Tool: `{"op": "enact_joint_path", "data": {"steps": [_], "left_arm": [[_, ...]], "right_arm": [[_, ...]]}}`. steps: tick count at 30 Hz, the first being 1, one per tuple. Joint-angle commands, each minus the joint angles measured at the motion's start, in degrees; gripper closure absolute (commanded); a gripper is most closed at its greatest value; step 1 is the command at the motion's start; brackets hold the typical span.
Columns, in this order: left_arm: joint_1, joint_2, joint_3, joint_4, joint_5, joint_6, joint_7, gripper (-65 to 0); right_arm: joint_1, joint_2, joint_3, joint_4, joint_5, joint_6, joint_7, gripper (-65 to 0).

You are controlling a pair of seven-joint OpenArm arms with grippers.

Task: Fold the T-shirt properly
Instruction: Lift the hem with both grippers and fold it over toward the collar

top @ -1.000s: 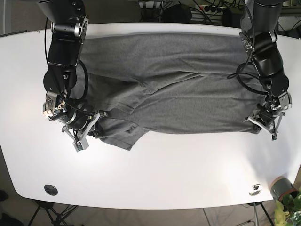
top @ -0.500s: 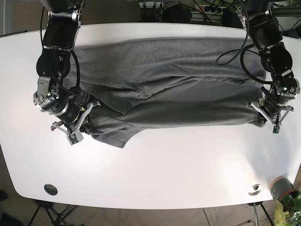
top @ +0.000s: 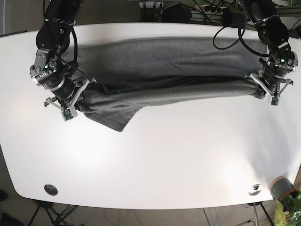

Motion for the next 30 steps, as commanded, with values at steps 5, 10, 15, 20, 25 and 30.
{"op": "enact_joint_path", "data": {"steps": [5,10,15,20,25,30], "left_arm": [[2.7,0.5,-4.2,4.4,-0.5,-3.4,-1.5,0.0],[5.1,0.9,-5.7,5.6,-0.6,-5.2,0.7,0.0],[5.6,0.9,-7.4,5.4,-0.5,-6.8,1.0,0.0],[6.5,0.8,-8.5,5.1,-0.5,-6.8,1.0,0.0],[7.6,0.6,-8.6,5.0,-0.4,-6.8,1.0,0.0],[8.6,0.6,-7.0,4.9,-0.3,-6.8,0.9,0.0]], "right_arm": [[-4.2,-1.6,2.0,5.4,1.0,-0.12,1.7,-2.2],[-7.6,-3.2,4.7,7.4,1.0,0.23,1.7,-2.4],[-9.8,-3.5,5.7,7.8,1.0,0.23,1.7,-2.4],[-12.0,-3.4,5.8,8.6,1.0,0.32,1.7,-2.4],[-14.4,-3.4,5.7,9.7,1.0,0.32,1.7,-2.5],[-15.6,-3.5,5.5,9.5,1.1,0.32,1.7,-3.0]]}}
